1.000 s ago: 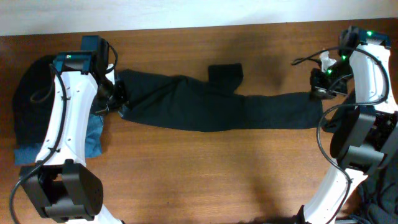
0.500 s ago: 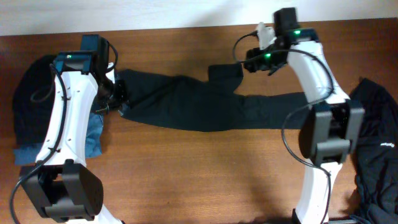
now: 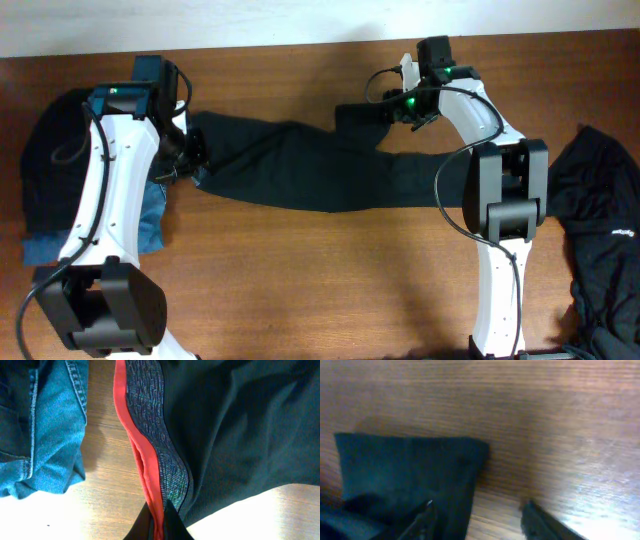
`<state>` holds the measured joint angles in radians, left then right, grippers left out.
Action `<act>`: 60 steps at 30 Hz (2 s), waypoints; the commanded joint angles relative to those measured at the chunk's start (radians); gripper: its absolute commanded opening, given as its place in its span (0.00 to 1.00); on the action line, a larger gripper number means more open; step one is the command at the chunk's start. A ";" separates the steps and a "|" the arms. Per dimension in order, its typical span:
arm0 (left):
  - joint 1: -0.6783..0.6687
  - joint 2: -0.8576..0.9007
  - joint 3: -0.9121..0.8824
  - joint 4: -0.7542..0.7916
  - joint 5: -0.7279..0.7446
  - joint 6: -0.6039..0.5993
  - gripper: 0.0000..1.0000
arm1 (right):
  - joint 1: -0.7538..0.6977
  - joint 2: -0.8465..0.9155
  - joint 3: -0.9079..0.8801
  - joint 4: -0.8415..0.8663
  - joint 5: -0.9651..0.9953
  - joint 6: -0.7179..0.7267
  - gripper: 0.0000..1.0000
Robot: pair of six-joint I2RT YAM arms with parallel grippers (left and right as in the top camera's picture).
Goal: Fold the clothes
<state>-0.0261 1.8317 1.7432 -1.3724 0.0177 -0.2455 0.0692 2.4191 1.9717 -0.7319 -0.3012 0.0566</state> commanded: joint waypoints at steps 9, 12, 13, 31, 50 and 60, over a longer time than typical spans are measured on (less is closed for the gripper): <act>0.000 -0.031 0.011 0.004 -0.014 0.016 0.00 | 0.005 0.017 0.001 -0.020 -0.073 0.012 0.20; 0.000 -0.031 0.011 0.003 -0.014 0.016 0.00 | 0.005 0.017 0.001 -0.028 -0.074 0.012 0.13; 0.000 -0.031 0.011 0.003 -0.014 0.016 0.00 | 0.005 0.017 0.001 -0.034 -0.074 0.012 0.10; 0.000 -0.031 0.011 -0.002 -0.014 0.016 0.00 | -0.243 0.016 0.144 0.027 0.059 0.371 0.04; 0.000 -0.031 0.011 0.003 -0.015 0.016 0.00 | -0.440 0.016 0.157 -0.098 0.080 0.365 0.06; 0.000 -0.031 0.011 0.003 -0.015 0.016 0.00 | -0.430 0.015 0.157 -0.039 -0.174 0.250 0.04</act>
<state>-0.0261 1.8313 1.7432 -1.3693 0.0177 -0.2459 -0.3656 2.4302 2.1143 -0.7795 -0.3393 0.3691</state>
